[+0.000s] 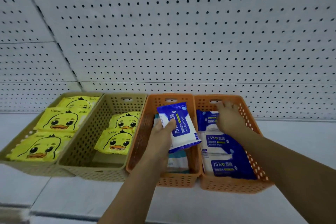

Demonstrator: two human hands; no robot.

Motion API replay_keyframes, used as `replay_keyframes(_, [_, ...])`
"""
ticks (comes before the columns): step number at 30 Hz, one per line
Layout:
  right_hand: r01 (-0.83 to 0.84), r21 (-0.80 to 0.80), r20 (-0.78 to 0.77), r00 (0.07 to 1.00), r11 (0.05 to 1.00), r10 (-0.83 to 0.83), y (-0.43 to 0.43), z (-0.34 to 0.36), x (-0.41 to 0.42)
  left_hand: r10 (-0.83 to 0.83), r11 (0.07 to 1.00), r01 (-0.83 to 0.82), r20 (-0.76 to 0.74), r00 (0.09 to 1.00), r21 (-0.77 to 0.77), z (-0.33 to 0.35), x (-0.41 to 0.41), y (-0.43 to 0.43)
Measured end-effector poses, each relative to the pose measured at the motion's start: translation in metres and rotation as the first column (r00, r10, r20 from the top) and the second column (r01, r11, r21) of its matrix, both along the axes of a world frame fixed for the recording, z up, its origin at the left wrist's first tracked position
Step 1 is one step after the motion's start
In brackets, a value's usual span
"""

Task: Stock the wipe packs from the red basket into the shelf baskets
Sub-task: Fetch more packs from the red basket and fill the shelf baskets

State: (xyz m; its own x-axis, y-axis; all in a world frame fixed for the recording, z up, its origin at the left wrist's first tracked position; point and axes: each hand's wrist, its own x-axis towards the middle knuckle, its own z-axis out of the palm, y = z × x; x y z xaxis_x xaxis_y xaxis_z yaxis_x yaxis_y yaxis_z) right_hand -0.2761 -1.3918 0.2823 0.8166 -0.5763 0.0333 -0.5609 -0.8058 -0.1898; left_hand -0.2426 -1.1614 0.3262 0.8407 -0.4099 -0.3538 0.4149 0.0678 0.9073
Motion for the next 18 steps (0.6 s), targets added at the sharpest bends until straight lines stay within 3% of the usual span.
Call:
replay_keyframes(2, [-0.108,0.033,-0.141,0.984,0.994,0.112,0.003,-0.014,0.001,0.015,1.000,-0.015,-0.010,1.000,-0.021,-0.001,0.002,0.001])
replay_keyframes(5, [-0.127,0.219,-0.225,0.958,0.968,0.177,0.004,-0.022,-0.004,0.028,0.999,-0.028,0.017,0.999,-0.026,0.000,0.004,0.002])
replay_keyframes(7, [-0.140,0.305,-0.155,0.969,0.942,0.194,0.006,-0.007,-0.008,0.022,1.000,-0.021,0.036,0.999,-0.016,0.002,0.003,0.001])
replay_keyframes(10, [-0.246,0.401,0.238,0.958,0.882,0.159,0.019,0.023,-0.015,-0.027,0.999,0.025,0.079,0.997,0.025,0.004,-0.001,-0.003])
replay_keyframes(12, [-0.299,0.558,0.472,0.882,0.774,0.001,0.035,0.049,-0.021,-0.093,0.994,0.083,0.154,0.984,0.073,0.005,-0.004,-0.008])
replay_keyframes(14, [-0.358,0.758,0.498,0.858,0.545,-0.128,0.043,0.073,-0.028,-0.172,0.982,0.149,0.233,0.957,0.113,0.009,-0.007,-0.013])
replay_keyframes(15, [-0.352,0.797,0.449,0.889,0.491,-0.091,0.044,0.081,-0.032,-0.207,0.976,0.182,0.262,0.943,0.118,0.011,-0.009,-0.016])
replay_keyframes(16, [-0.341,0.815,0.399,0.917,0.468,-0.026,0.043,0.088,-0.037,-0.235,0.970,0.207,0.288,0.928,0.124,0.013,-0.011,-0.020])
replay_keyframes(18, [-0.289,0.794,0.308,0.950,0.535,0.057,0.039,0.095,-0.046,-0.249,0.965,0.205,0.327,0.912,0.162,0.016,-0.016,-0.027])
